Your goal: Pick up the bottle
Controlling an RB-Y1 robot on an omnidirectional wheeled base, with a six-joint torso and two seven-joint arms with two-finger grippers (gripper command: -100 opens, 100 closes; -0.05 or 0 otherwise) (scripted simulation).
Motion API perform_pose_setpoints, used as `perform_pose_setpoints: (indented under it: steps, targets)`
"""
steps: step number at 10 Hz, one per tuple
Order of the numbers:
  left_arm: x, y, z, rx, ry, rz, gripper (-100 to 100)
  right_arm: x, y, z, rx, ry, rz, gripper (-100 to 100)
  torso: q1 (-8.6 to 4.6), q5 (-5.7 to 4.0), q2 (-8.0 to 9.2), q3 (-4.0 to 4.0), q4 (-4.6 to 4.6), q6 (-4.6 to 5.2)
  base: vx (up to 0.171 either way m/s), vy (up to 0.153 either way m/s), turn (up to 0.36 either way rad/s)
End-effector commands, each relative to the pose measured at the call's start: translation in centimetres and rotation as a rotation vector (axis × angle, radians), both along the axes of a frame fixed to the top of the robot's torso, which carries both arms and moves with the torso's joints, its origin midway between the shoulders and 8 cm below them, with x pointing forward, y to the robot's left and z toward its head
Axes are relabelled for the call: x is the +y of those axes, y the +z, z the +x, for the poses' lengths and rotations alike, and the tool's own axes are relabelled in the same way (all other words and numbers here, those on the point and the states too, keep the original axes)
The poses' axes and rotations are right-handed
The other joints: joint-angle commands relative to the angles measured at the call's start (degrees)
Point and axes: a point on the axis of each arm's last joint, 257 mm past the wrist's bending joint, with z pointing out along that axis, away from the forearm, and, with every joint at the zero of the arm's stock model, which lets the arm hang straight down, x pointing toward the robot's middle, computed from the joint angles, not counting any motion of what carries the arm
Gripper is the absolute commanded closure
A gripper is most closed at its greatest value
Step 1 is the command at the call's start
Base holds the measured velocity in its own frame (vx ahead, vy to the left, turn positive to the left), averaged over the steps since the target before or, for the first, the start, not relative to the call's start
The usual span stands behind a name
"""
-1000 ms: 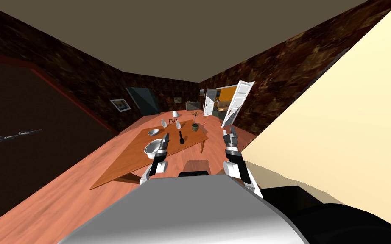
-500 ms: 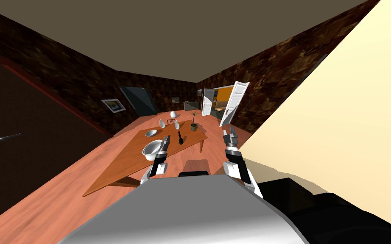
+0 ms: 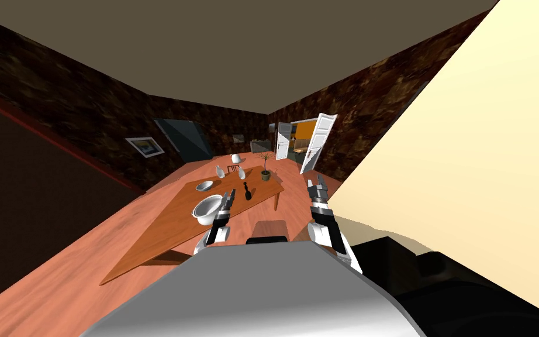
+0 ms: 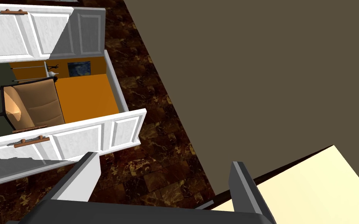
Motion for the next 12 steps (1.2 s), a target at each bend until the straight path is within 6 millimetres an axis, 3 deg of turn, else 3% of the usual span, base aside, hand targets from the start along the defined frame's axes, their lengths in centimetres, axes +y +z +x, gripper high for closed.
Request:
perform_pose_setpoints:
  steps: [1, 2, 4, 8, 10, 12]
  targets:
    - [0.2, -0.8, 0.0, 0.004, 0.019, 0.049, -100, 0.0, 0.0, 0.0, 0.0, 0.0, 0.0, 0, 0.0, 0.0, 0.0, 0.0, 0.0, 0.0, 0.001, 0.014, -0.15]
    - [0.4, -2.0, -0.1, 0.033, 0.024, 0.048, -100, 0.0, 0.0, 0.0, 0.0, 0.0, 0.0, 0, -0.01, 0.0, -0.01, -0.01, 0.0, 0.04, -0.001, 0.022, -0.086]
    - [0.6, -2.1, 0.0, 0.026, 0.04, 0.095, -100, 0.0, 0.0, 0.0, 0.0, 0.0, 0.0, 0, -0.01, 0.0, -0.01, -0.01, 0.0, -0.01, 0.0, 0.017, -0.068]
    - [1.3, -5.3, -0.4, 0.09, 0.066, 0.14, -100, 0.0, 0.0, 0.0, 0.0, 0.0, 0.0, 0, 0.0, 0.0, -0.04, -0.02, -0.01, 0.04, 0.005, 0.019, -0.08]
    - [1.4, -5.4, -0.3, 0.086, 0.081, 0.185, -100, 0.0, 0.0, 0.0, 0.0, 0.0, 0.0, 0, -0.01, 0.0, -0.03, -0.02, -0.01, -0.01, 0.003, 0.012, -0.05]
    - [1.7, -7.0, -0.7, 0.124, 0.085, 0.185, -100, 0.0, 0.0, 0.0, 0.0, 0.0, 0.0, 0, 0.0, 0.0, -0.05, -0.03, -0.01, 0.0, 0.008, 0.016, -0.045]
